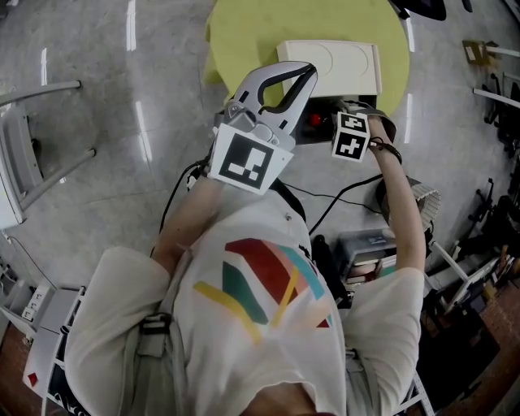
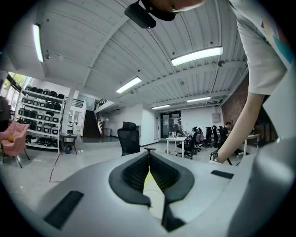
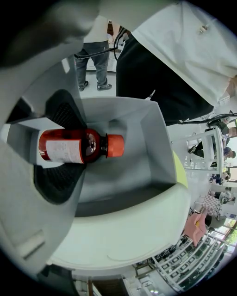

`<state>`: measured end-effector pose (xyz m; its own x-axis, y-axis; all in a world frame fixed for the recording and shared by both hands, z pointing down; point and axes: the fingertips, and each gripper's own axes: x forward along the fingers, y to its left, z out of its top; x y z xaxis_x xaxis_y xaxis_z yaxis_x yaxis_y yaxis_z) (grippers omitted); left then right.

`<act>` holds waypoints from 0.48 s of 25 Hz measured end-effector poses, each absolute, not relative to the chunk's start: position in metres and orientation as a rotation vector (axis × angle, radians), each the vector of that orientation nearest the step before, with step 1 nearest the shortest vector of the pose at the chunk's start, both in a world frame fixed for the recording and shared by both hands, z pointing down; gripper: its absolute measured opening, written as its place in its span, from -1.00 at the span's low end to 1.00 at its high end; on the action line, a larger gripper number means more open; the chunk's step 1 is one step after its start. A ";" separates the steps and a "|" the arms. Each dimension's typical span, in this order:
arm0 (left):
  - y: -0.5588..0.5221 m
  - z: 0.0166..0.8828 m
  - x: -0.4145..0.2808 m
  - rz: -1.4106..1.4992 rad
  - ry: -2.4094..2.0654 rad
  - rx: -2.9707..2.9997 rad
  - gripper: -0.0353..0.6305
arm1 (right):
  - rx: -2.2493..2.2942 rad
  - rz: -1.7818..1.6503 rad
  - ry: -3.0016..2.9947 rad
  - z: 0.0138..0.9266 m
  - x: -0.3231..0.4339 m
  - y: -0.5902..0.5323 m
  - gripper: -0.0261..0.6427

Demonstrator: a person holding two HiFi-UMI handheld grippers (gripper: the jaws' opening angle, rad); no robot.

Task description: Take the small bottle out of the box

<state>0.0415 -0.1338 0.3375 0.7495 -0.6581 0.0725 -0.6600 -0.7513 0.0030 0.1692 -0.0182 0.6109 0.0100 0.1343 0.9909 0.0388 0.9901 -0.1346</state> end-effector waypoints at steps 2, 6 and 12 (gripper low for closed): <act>-0.135 0.339 0.038 0.100 -1.105 2.904 -0.85 | -0.140 0.078 -1.561 0.611 0.168 -0.018 -0.27; -0.137 0.337 0.029 0.062 -1.106 2.891 -0.85 | -0.132 0.086 -1.566 0.613 0.163 -0.017 -0.27; -0.141 0.335 0.037 0.085 -1.119 2.892 -0.85 | -0.124 0.084 -1.576 0.612 0.169 -0.021 -0.28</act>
